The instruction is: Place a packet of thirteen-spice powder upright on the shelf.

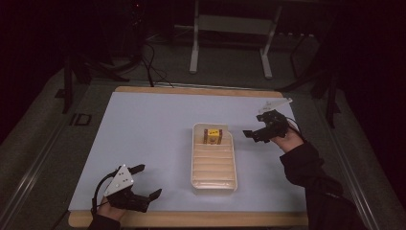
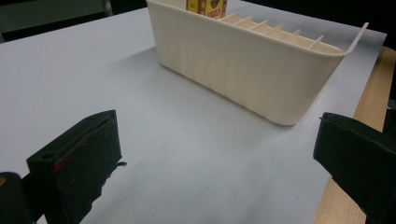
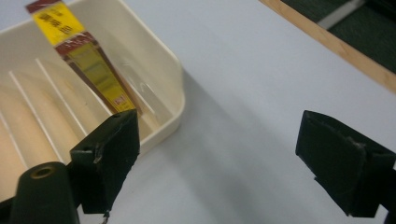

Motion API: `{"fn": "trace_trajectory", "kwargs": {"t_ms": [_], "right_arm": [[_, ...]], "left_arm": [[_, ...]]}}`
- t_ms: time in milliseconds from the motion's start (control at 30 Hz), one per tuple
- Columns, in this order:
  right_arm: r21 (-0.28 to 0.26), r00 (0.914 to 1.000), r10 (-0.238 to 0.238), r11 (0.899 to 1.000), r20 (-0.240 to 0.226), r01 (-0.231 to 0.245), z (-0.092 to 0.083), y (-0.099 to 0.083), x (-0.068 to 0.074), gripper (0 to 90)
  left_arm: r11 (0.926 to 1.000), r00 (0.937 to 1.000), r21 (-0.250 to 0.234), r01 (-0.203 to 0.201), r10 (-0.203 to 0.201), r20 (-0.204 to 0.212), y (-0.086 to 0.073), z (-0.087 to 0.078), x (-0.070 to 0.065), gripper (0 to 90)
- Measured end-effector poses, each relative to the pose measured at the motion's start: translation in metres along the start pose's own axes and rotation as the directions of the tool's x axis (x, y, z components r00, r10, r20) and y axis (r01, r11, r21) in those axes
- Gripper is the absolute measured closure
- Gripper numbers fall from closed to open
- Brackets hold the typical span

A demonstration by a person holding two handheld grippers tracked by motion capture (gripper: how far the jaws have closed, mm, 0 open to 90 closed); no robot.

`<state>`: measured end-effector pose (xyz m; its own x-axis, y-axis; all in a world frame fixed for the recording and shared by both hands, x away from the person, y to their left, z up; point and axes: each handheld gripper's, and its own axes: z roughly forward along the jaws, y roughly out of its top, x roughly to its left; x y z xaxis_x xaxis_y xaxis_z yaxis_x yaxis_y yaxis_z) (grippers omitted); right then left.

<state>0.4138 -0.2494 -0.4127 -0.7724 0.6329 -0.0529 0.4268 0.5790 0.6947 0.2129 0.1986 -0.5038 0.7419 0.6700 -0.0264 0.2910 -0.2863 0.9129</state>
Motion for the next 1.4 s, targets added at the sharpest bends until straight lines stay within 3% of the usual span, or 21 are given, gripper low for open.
{"fn": "trace_trajectory", "kwargs": {"t_ms": [200, 267, 400, 667, 867, 967, 1200, 1400], "right_arm": [[-0.05, 0.9966, 0.069, 0.996, 0.044, -0.067, -0.005, -0.02, 0.0, 13.7], [-0.08, 0.9921, 0.093, 0.993, 0.084, -0.087, -0.008, -0.025, 0.0, 13.8], [-0.118, 0.9833, 0.156, 0.982, 0.093, -0.145, -0.016, -0.037, -0.001, 13.7], [-0.124, 0.9733, 0.181, 0.979, 0.141, -0.164, -0.022, -0.062, 0.005, 13.3], [-0.166, 0.9477, 0.25, 0.961, 0.198, -0.219, -0.027, -0.081, 0.014, 13.5], [-0.169, 0.9412, 0.262, 0.959, 0.213, -0.229, -0.031, -0.087, 0.018, 13.5], [-0.17, 0.9383, 0.274, 0.956, 0.211, -0.241, -0.036, -0.101, 0.027, 13.5], [-0.185, 0.9311, 0.287, 0.951, 0.225, -0.248, -0.042, -0.111, 0.035, 13.5]], "left_arm": [[1.0, 1.0, -0.002, 0.002, -0.002, 0.002, 0.0, 0.0, 0.0, 0.9], [1.0, 1.0, -0.002, 0.002, -0.002, 0.004, 0.0, 0.001, 0.0, 1.0], [1.0, 1.0, -0.003, 0.002, -0.002, 0.003, 0.0, 0.0, 0.0, 1.0], [1.0, 1.0, -0.003, 0.001, -0.001, 0.004, 0.001, 0.001, 0.0, 1.0], [1.0, 1.0, 0.001, -0.003, 0.003, 0.004, 0.001, 0.001, -0.001, 1.0], [1.0, 1.0, 0.002, -0.003, 0.003, 0.003, 0.001, 0.001, -0.001, 1.0], [1.0, 1.0, 0.002, -0.005, 0.005, 0.004, 0.001, 0.001, -0.001, 1.0], [1.0, 1.0, 0.003, -0.006, 0.006, 0.004, 0.001, 0.001, -0.001, 0.9]]}}
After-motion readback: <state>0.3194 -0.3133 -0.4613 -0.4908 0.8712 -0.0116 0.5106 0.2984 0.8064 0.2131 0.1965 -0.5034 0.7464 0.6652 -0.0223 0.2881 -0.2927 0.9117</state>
